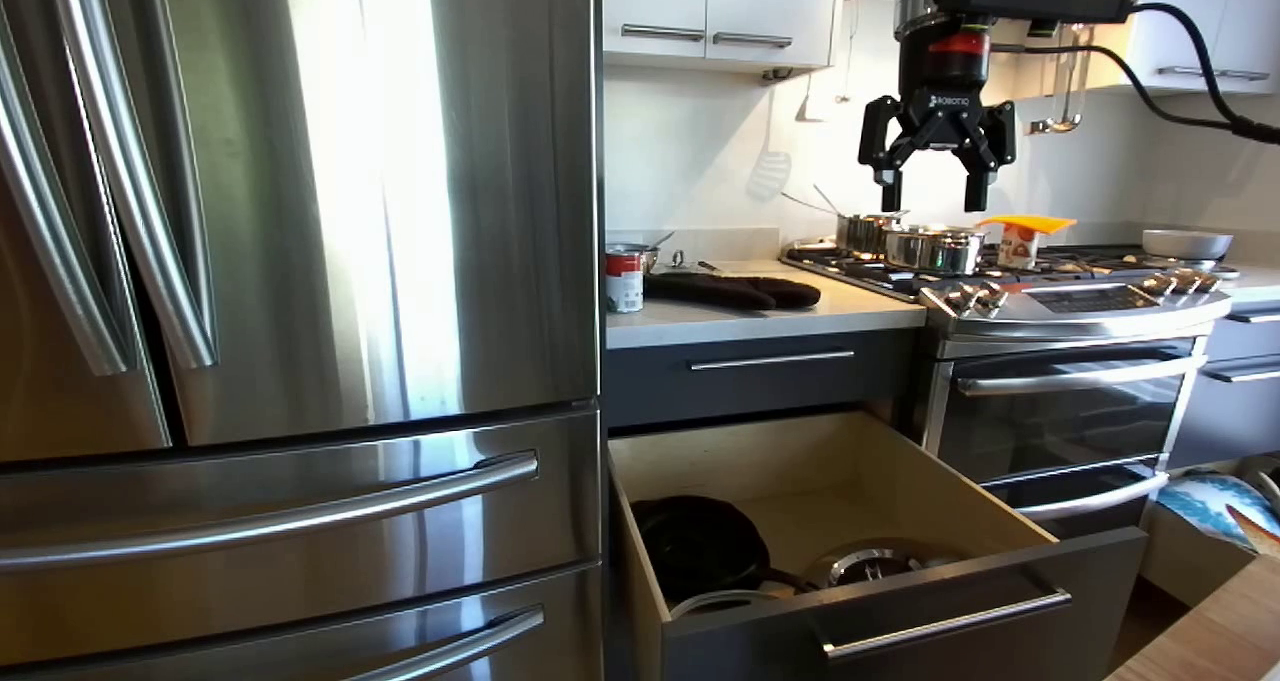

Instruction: Close the opened drawer

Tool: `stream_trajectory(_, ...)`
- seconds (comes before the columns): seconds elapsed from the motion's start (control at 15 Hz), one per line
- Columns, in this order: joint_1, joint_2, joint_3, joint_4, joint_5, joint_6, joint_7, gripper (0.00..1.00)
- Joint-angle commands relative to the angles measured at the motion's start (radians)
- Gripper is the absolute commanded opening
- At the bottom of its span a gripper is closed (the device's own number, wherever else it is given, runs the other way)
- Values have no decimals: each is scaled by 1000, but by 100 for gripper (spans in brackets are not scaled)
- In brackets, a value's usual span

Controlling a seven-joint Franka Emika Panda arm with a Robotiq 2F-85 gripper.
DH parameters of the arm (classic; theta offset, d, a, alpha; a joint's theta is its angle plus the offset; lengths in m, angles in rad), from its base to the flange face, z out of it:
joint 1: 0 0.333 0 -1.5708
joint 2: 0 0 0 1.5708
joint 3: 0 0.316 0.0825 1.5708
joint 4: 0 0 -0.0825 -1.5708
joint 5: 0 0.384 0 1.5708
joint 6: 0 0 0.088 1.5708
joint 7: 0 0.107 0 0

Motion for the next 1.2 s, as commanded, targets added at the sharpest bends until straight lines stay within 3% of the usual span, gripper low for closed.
stream_trajectory(0.0, 1, 1, -1, 2, -1, -2, 0, 100)
stream_trajectory(0.2, 1, 20, -8, 6, 17, 11, -1, 100)
stream_trajectory(0.73, 18, 263, -2, -73, 69, 241, 7, 100)
stream_trajectory(1.13, 52, 431, 2, -103, 148, 294, 45, 100)
